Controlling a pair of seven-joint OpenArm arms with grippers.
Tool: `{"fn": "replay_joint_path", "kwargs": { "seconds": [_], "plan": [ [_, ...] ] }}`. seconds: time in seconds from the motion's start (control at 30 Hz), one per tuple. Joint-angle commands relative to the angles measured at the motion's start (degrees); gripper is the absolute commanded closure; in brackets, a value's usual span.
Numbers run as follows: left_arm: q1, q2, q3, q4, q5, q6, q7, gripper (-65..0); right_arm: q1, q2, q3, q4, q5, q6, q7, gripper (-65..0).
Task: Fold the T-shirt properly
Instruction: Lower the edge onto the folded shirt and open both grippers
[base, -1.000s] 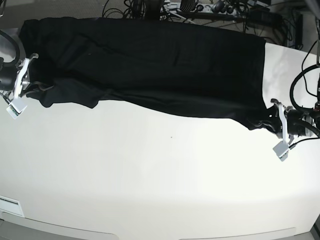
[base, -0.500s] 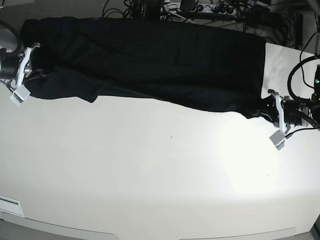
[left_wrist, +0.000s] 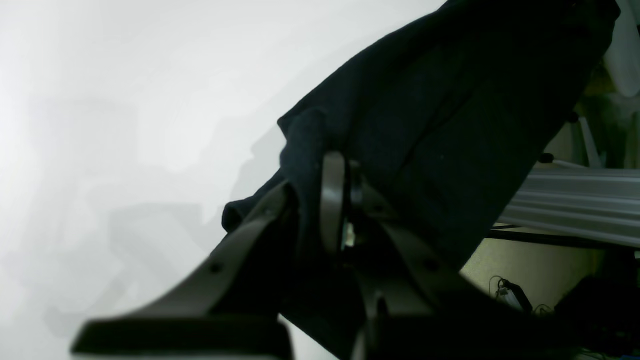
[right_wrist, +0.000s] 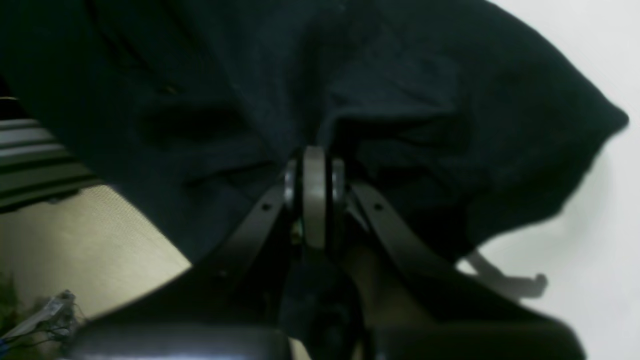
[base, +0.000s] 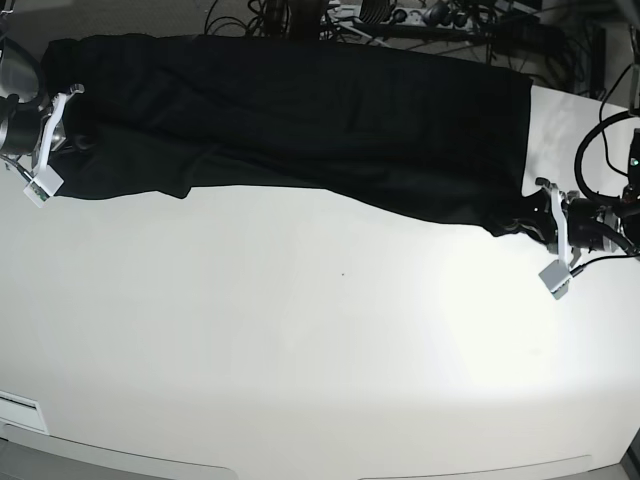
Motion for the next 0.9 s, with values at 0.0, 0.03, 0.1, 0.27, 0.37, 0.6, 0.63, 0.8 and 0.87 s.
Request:
{"fn": "replay_joint_path", "kwargs": {
  "seconds": [0.0,0.03,0.1,0.27,0.37,0.6,0.63,0.8,0.87],
  "plan": [
    [-1.11,-1.16,-0.63,0.70,-1.32,-0.49,-0.17,0.0,0.48,1.29,0.68,0.59,-1.20,0.28,1.46,0.0],
    [-1.11,-1.16,-0.63,0.70,-1.32,-0.49,-0.17,0.0,0.46,1.29,0.68,0.59,-3.06,0.28,2.34,0.0],
    [-1.11,-1.16,-0.63,0.70,-1.32,-0.49,-0.17,0.0,0.46,1.29,0.68,0.59,-5.49,0.28,3.54,0.0],
    [-1.14,-1.16,-0.63,0.70,-1.32,-0.49,-0.22,0.0,0.48,1.29,0.68,0.59,-5.05,0.28,3.54,0.0],
    [-1.14,-1.16,-0.63,0.70,-1.32,-0.49,-0.20,0.0,0.50,1.31,0.68,0.59,-5.07,0.28,3.54,-10.3],
    [-1.11,-1.36,-0.63,0.70,-1.32,-0.49,-0.17,-23.9,0.50,1.38,0.68,0.61,-5.05,0.28,3.54,-31.4],
    [-1.11,-1.36,-0.63,0.70,-1.32,-0.49,-0.17,-26.4,0.50,1.38,0.68,0.61,-5.05,0.28,3.52,-31.4],
    [-1.14,-1.46,-0.63,0.70,-1.32,-0.49,-0.17,-27.1,0.63,1.36,0.68,0.61,-5.07,0.28,3.56,-31.4],
    [-1.11,-1.86,-0.63,0.70,-1.32,-0.49,-0.15,-27.1,0.66,1.36,0.68,0.61,-5.05,0.28,3.61,-31.4]
  ]
}}
